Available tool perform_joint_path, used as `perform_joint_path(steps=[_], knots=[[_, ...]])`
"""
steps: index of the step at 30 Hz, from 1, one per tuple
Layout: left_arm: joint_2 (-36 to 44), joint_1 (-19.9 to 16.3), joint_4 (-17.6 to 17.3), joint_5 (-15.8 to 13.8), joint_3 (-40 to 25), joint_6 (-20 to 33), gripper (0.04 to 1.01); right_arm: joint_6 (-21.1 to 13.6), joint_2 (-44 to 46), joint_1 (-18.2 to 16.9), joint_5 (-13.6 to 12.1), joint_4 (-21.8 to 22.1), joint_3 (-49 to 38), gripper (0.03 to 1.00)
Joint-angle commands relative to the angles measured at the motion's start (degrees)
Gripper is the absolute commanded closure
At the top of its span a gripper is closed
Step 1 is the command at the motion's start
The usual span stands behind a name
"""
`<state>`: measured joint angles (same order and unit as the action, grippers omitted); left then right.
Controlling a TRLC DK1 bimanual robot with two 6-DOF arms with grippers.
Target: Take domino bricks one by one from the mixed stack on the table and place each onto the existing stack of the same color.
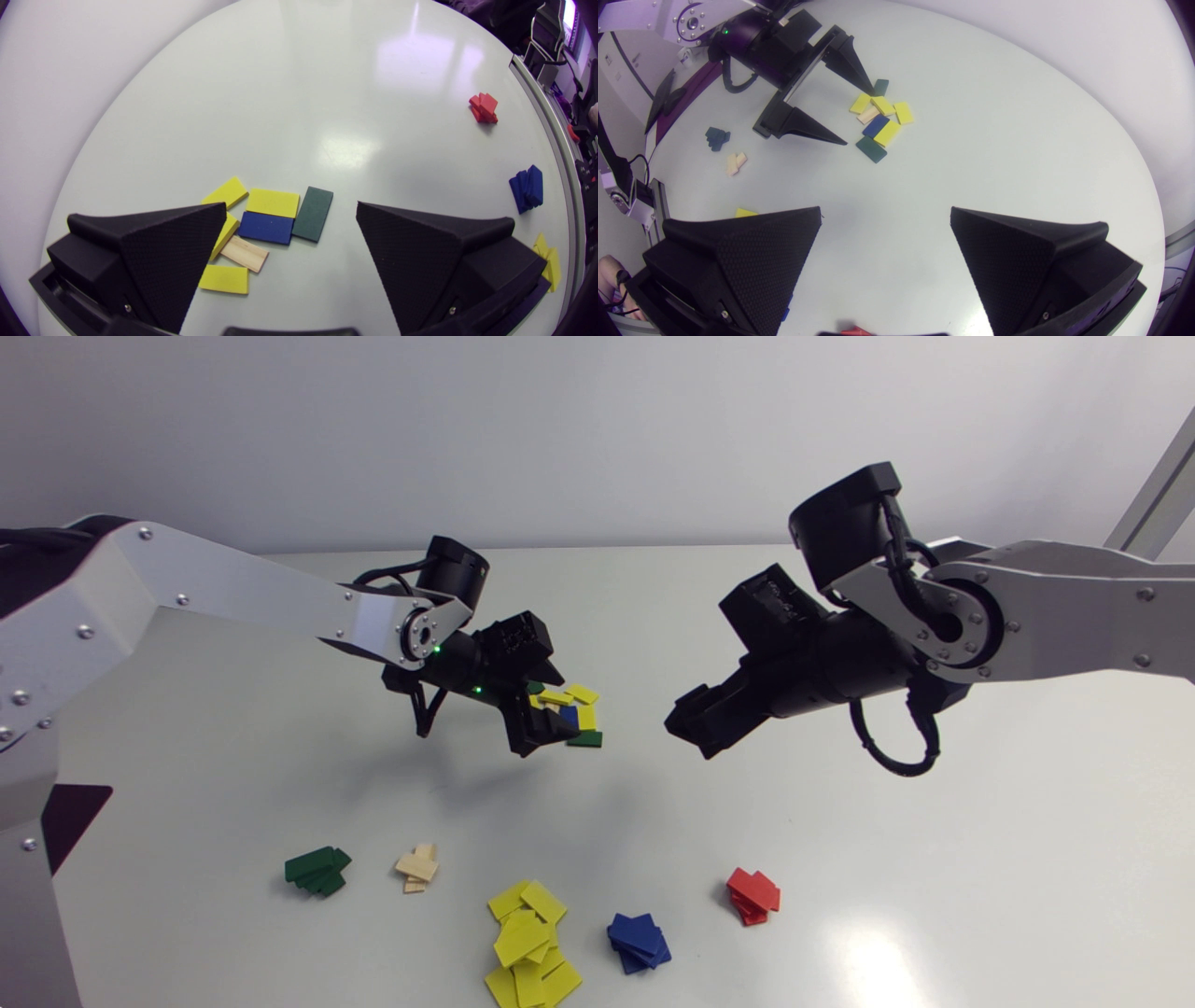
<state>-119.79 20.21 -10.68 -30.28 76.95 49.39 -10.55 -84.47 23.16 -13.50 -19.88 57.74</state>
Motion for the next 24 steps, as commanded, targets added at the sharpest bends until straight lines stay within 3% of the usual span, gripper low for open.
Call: perform_joint_path(steps=[1,3,7,14,24], knots=[[-3.35,0.45,-0.92,-0.92,3.03,2.73,0.052,-1.06,1.41,-0.83,-0.57,-0.95,-1.92,0.066],[-4.84,0.45,-1.19,-1.09,4.62,3.08,0.061,-1.06,1.76,-1.01,-0.65,-0.95,-2.28,0.066],[-8.01,0.27,-1.89,-1.45,8.22,3.26,0.167,-0.97,1.85,-1.01,-0.65,-0.95,-2.72,0.066],[-11.96,0.10,-6.37,-1.89,12.88,6.42,0.190,-0.97,1.67,-1.10,-0.74,-0.60,-3.42,0.066],[-12.14,0.71,-10.59,-3.12,10.94,11.70,0.221,-0.97,1.15,-1.27,-1.09,0.02,-3.77,0.066]])
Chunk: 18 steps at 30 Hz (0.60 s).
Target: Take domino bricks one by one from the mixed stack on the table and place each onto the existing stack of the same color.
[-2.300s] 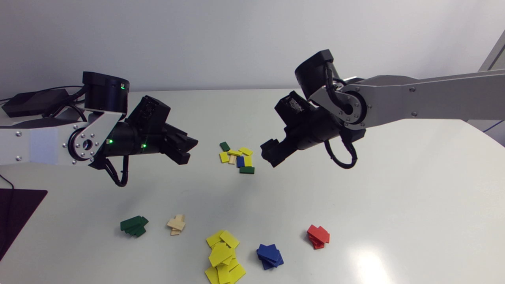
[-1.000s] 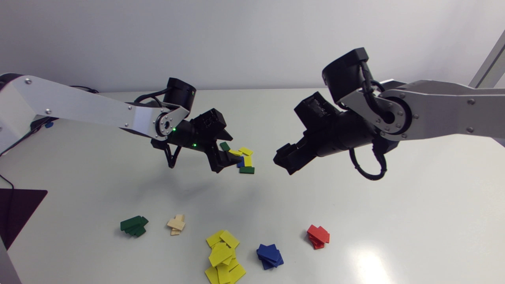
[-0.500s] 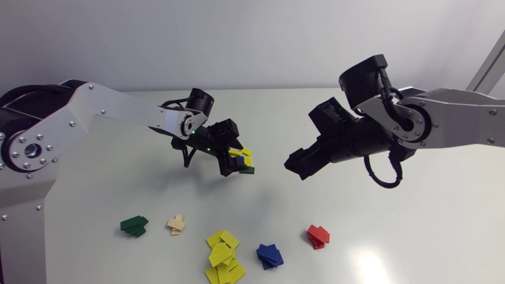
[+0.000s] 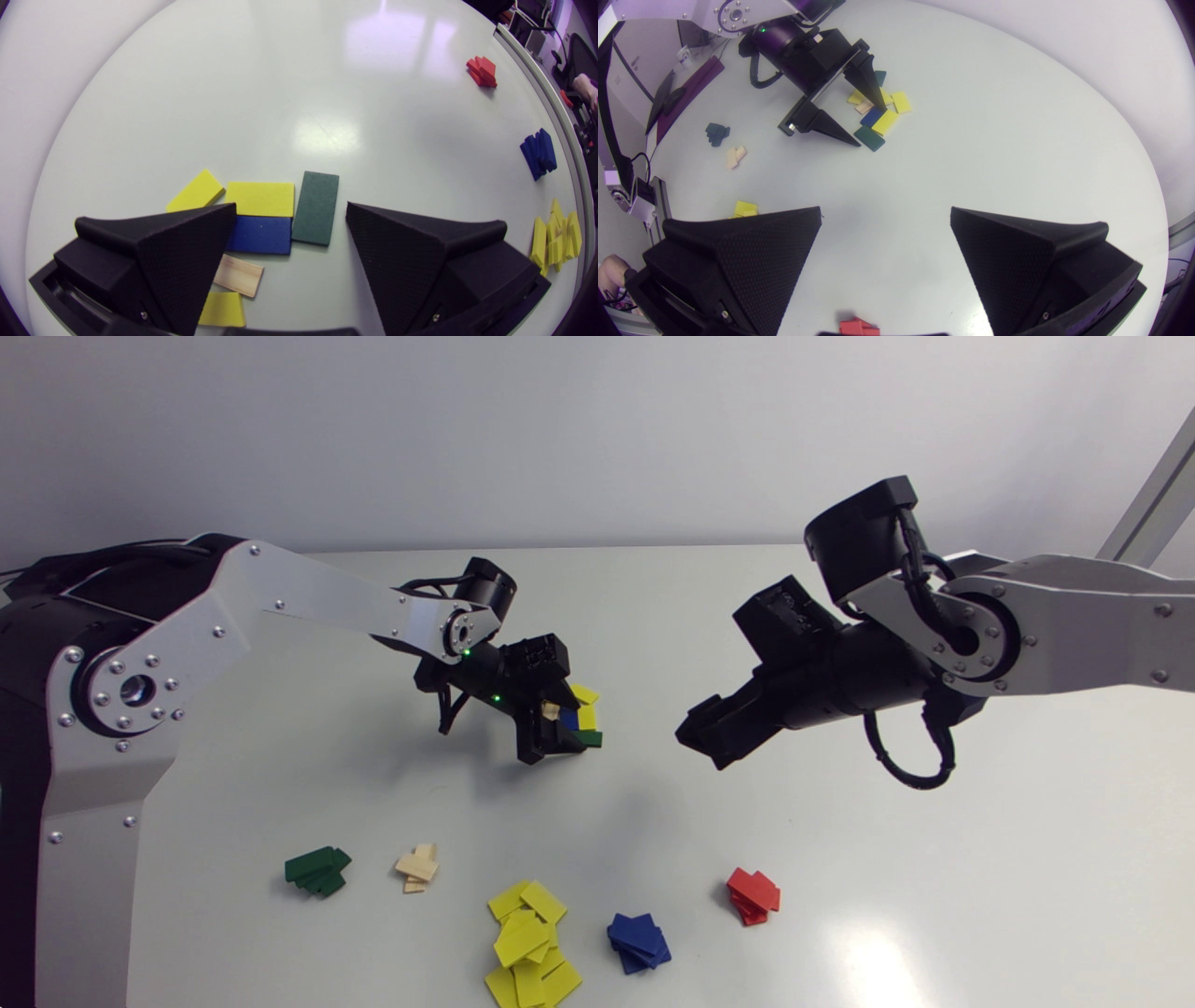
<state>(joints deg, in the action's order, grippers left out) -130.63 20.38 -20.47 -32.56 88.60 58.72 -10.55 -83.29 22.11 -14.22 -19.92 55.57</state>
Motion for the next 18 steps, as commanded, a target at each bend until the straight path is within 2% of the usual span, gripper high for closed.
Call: perform_joint_path(steps=[1,4,6,10,16,18], knots=[[-1.12,0.62,-1.33,-0.84,-1.15,3.07,0.223,-0.97,-0.12,-0.31,-0.46,0.06,-1.61,0.066],[-0.86,0.71,-3.00,-1.02,-2.11,4.83,0.223,-0.97,-0.30,-0.22,-0.46,0.15,-1.52,0.066],[-0.68,0.71,-4.05,-1.28,-2.55,5.71,0.295,-0.97,-0.30,-0.22,-0.46,0.15,-1.34,0.066],[0.20,0.80,-6.95,-2.78,-3.43,6.85,0.336,-0.79,-0.03,-0.14,-0.46,0.15,-1.34,0.066],[1.69,0.71,-12.75,-3.48,-4.66,10.19,0.336,-0.62,1.02,-0.14,-0.46,-0.03,-1.78,0.066],[2.22,0.71,-13.28,-3.66,-5.63,10.54,0.334,-0.53,1.28,0.04,-0.46,-0.03,-1.87,0.066]])
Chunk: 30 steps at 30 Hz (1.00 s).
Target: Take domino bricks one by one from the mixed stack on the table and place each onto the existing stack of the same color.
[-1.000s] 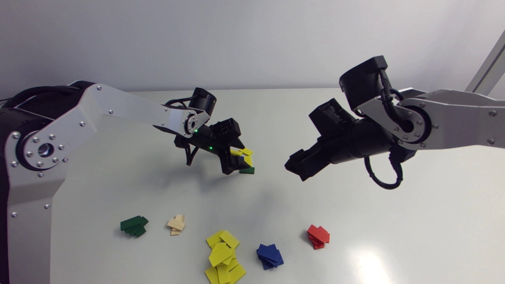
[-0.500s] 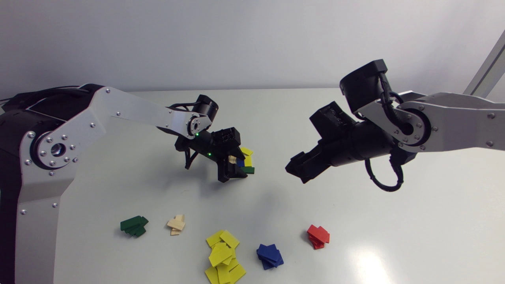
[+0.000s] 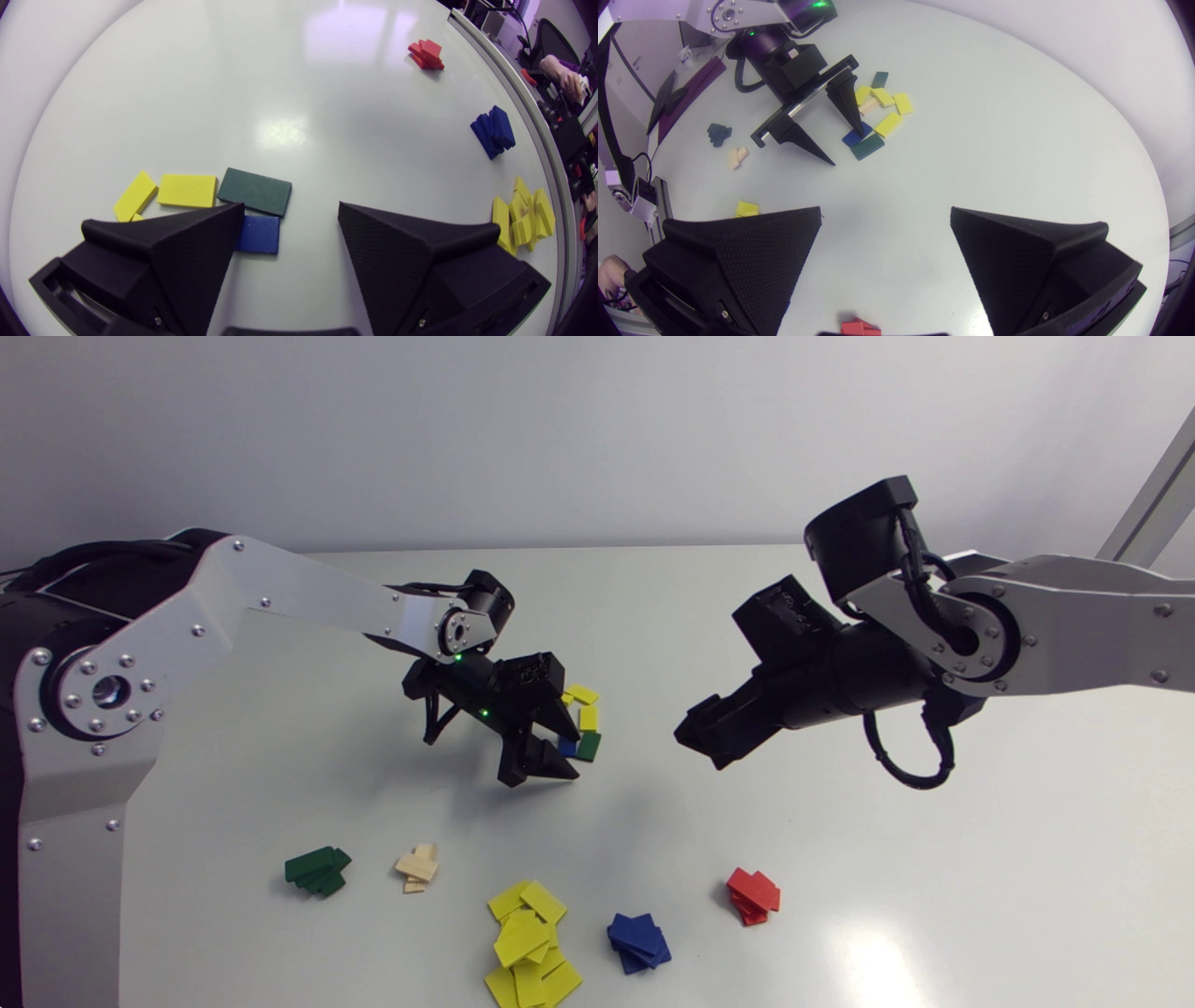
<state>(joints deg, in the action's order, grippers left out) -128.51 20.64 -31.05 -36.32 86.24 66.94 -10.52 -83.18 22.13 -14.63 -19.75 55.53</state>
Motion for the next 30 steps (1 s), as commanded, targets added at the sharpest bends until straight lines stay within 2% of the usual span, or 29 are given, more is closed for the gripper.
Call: perform_joint_path(steps=[1,5,13,19,22,30], knots=[[0.19,0.45,-2.61,0.10,-3.44,2.32,0.334,-0.55,1.17,0.11,0.04,-0.20,-1.91,0.066],[0.19,0.10,-2.44,-0.07,-2.56,0.91,0.297,-0.29,1.26,0.37,0.04,-0.12,-2.27,0.066],[-3.59,0.71,-2.88,0.02,0.95,-1.46,0.285,-0.20,2.93,0.46,0.04,-0.47,-3.06,0.066],[-7.90,0.98,-8.94,-0.07,7.28,-1.63,0.285,-0.20,3.64,0.37,0.04,-0.64,-3.32,0.066],[-9.57,0.89,-14.04,-0.16,11.67,-1.72,0.259,-0.20,3.99,0.19,0.13,-0.82,-3.41,0.066],[-7.55,-0.25,-14.22,-0.42,12.46,-4.01,0.257,-0.29,3.64,0.19,0.04,-0.91,-2.79,0.066]])
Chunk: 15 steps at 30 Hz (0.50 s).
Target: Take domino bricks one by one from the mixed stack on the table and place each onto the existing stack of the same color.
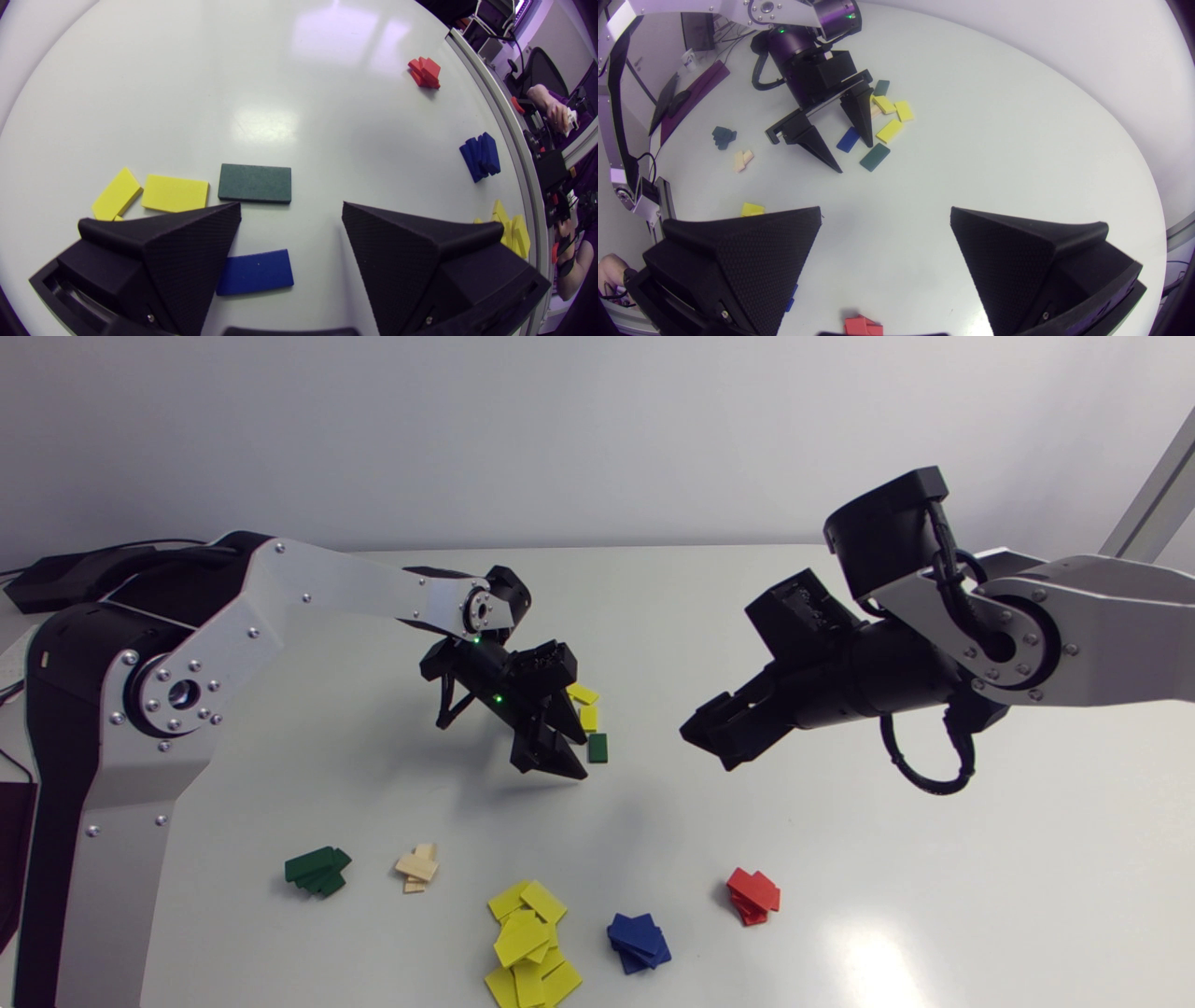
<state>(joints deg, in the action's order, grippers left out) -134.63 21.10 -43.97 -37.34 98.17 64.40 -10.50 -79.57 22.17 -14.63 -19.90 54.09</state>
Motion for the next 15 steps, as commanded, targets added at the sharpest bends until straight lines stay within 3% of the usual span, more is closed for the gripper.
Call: perform_joint_path(steps=[1,15], knots=[[-1.16,-0.89,-1.30,0.43,0.53,-1.65,0.257,-0.31,-0.15,0.24,0.04,-0.75,-1.17,0.066],[-4.50,-0.10,-0.86,0.16,4.84,-3.67,0.259,-0.22,0.20,0.15,0.13,-1.37,-0.91,0.066]])
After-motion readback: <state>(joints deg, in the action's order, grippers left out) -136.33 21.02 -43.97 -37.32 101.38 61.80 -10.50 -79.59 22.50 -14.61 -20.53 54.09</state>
